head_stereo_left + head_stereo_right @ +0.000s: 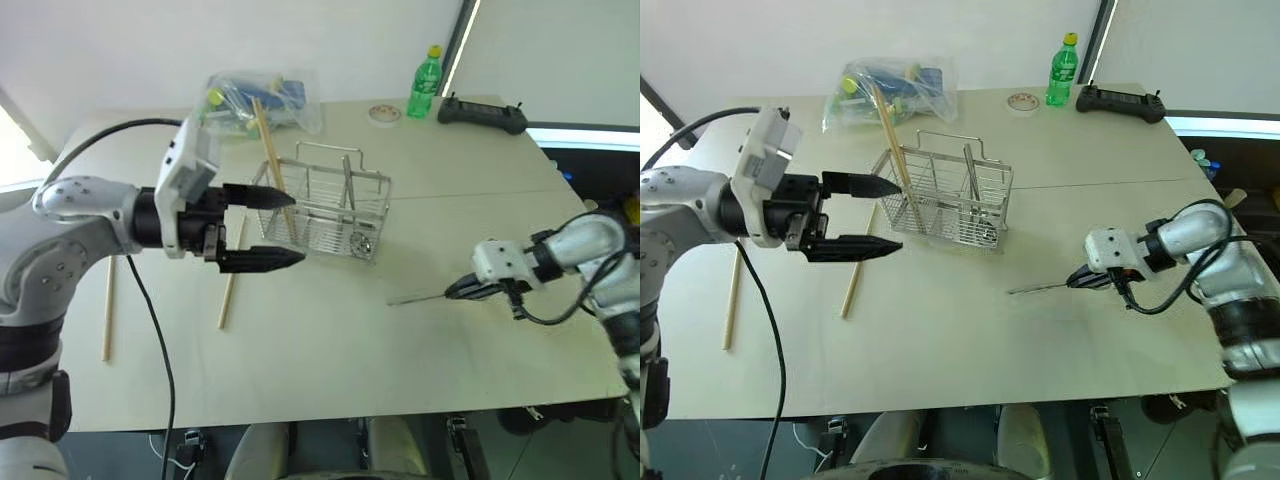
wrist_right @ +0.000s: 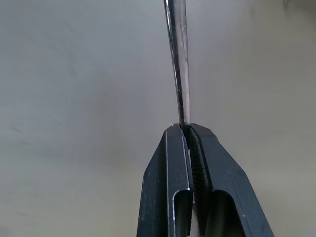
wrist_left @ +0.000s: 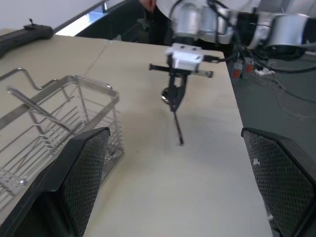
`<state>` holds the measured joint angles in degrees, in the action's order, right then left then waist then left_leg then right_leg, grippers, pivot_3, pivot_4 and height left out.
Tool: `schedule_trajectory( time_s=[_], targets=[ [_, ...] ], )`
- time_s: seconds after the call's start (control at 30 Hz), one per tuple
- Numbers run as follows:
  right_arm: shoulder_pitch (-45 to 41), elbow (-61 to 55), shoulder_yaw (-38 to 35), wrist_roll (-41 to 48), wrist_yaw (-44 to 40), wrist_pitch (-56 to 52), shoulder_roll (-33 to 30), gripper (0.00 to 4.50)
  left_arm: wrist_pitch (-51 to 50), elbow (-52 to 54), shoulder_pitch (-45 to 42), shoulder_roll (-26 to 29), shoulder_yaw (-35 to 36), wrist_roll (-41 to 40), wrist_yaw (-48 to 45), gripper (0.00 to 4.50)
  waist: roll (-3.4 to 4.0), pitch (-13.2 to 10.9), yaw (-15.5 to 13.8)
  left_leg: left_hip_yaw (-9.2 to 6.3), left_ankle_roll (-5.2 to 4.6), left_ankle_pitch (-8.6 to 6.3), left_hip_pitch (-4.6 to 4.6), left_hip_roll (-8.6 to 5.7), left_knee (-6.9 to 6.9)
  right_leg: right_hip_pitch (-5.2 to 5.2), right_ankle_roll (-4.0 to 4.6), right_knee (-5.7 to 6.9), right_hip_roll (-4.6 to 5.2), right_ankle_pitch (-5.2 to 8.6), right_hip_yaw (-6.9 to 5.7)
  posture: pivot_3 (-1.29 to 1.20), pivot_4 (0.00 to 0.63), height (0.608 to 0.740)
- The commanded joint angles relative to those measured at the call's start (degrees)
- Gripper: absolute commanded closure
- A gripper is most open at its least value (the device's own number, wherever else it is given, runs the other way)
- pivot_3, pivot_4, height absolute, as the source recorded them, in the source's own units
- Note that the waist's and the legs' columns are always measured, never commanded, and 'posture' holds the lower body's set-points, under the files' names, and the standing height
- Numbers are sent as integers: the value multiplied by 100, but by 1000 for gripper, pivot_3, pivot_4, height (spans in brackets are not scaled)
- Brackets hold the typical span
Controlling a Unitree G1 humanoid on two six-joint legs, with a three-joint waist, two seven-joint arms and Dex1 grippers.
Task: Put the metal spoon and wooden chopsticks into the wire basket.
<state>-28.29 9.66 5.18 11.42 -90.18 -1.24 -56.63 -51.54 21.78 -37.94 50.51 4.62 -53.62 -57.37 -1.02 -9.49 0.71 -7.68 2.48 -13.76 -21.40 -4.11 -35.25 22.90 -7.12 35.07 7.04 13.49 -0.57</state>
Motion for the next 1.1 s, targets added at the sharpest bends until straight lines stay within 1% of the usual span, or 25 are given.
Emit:
schedule_trajectory(
  time_s=[0.03, 0.13, 0.2, 0.23, 0.27, 0.33, 0.37, 0.47, 0.53, 0.63, 0.8, 0.93, 1.1],
  targets=[
    [-83, -1385, -787, 1235, 658, -1945, -70, 4468, 192, -68, -196, -78, 27, 119, -31, 0, -4, -2, 20, 2, 0, -1, 4, 3, 0, 0, 14, 0, 0, 8, 6, 0, 150, 702],
    [-229, -2021, -1262, 2047, 1324, -3193, 51, 4468, 261, -136, -225, -156, 23, 202, -31, 0, -8, -2, -13, 3, -1, -1, 4, 10, 0, 0, 19, 0, -1, 10, 10, 0, 150, 702],
    [-709, -2324, -1612, 2783, 2237, -4157, 450, 4468, 328, -237, -282, -219, 28, 271, -22, 0, -13, -5, -10, 5, -2, -1, 2, 8, 0, 1, 19, -2, 0, 10, 10, 0, 150, 702],
    [-1007, -2436, -1713, 3082, 2785, -4546, 767, 4468, 363, -291, -314, -240, 32, 305, -28, 0, -13, -5, -3, 3, -2, -1, 0, 9, 0, 2, 20, -3, 0, 9, 10, 0, 150, 702],
    [-1198, -2520, -1777, 3269, 3169, -4817, 984, 4468, 387, -324, -332, -253, 34, 332, -38, 0, -13, -6, 3, 1, -2, -1, -3, 8, 1, 10, 21, -3, 2, 8, 15, 0, 150, 702],
    [-1659, -2667, -1809, 3605, 4171, -5271, 1721, 4468, 430, -411, -377, -284, 71, 369, -46, 0, -19, -3, 3, 0, -2, -1, -13, 8, 5, 27, 27, -2, 1, 3, 19, 0, 150, 702],
    [-1796, -2718, -1830, 3727, 4518, -5430, 1967, 4468, 440, -436, -390, -294, 84, 379, -48, 0, -20, -2, -3, -1, -3, -1, -12, 9, 7, 27, 27, -2, -2, 3, 19, 0, 150, 702],
    [-2034, -2838, -1623, 3711, 5208, -5515, 2605, 4468, 486, -482, -400, -305, 77, 426, -74, 0, -22, -1, -26, -6, -3, -1, -14, 8, 12, 32, 15, -2, -2, -4, 18, 0, 150, 702],
    [-2086, -2831, -1520, 3676, 5490, -5502, 2862, 4468, 496, -486, -400, -307, 77, 447, -84, 0, -25, 0, -28, -8, -3, -2, -20, 2, 10, 33, 7, -3, -1, -8, 17, 0, 150, 702],
    [-1952, -2592, -1163, 3244, 5791, -5130, 3247, 4468, 463, -477, -421, -302, 148, 427, -40, 0, -27, 1, -1, -6, -5, -2, -25, -2, 7, 35, 4, -7, 2, -10, 19, 0, 150, 702],
    [-1687, -1893, -984, 2546, 6039, -4339, 3559, 4468, 433, -465, -437, -254, 229, 409, 26, 0, -27, 1, 9, 5, -5, -2, -15, -2, 9, 35, 4, 4, -15, -10, 17, 0, 150, 702],
    [-1347, -1388, -762, 1962, 6035, -3668, 3648, 4468, 371, -393, -400, -229, 338, 370, 109, 0, -27, 1, 17, 9, -5, -2, -10, 1, 10, 34, 7, 7, -21, -12, 17, 0, 150, 702],
    [-1207, -1133, -727, 1731, 5979, -3398, 3695, 4468, 313, -339, -379, -224, 400, 340, 166, 0, -26, 0, 48, 12, -5, -2, -11, 1, 10, 37, 6, 7, -21, -12, 20, 0, 150, 702]
  ],
)
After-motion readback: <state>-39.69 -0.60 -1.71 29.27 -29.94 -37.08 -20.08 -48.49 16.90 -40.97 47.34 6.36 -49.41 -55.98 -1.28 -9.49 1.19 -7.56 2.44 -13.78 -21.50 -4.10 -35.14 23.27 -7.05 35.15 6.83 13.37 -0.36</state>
